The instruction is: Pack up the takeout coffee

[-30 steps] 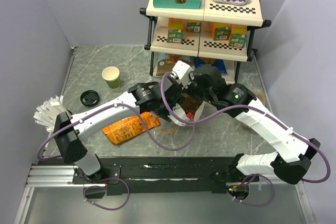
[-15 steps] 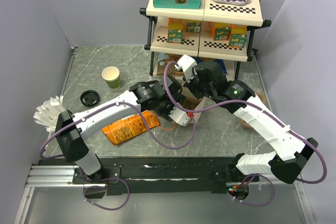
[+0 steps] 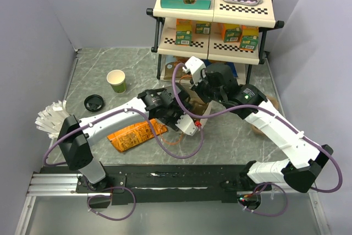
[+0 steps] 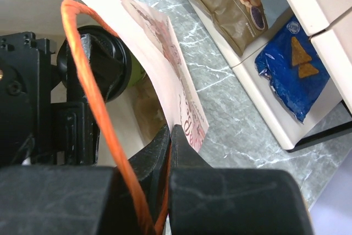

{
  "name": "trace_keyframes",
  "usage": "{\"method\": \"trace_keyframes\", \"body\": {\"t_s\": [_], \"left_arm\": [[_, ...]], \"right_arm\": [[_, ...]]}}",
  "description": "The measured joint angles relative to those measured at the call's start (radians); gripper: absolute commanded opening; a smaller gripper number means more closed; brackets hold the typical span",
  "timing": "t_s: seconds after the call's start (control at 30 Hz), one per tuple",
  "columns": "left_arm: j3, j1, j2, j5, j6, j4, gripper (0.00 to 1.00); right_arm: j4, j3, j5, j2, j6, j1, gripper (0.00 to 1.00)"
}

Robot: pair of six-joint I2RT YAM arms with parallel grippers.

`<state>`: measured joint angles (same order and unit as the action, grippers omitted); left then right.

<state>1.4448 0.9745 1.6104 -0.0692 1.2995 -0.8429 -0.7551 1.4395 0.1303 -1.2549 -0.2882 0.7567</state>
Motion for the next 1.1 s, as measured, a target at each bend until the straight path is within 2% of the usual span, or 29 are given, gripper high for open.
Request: {"method": "trace_keyframes", "body": {"t_s": [0.57, 1.1], "left_arm": [[-0.009, -0.014, 0.028, -0.056, -0.013, 0.092, 0.01], [0.003, -0.03, 0.076, -0.084, -0.027, 0.098, 0.01]], "right_arm": [[-0.016, 0.0, -0.046, -0.004, -0.015, 0.016, 0.0], [-0.025, 0.0, -0.084, -0.007, -0.016, 0.016, 0.0]]}}
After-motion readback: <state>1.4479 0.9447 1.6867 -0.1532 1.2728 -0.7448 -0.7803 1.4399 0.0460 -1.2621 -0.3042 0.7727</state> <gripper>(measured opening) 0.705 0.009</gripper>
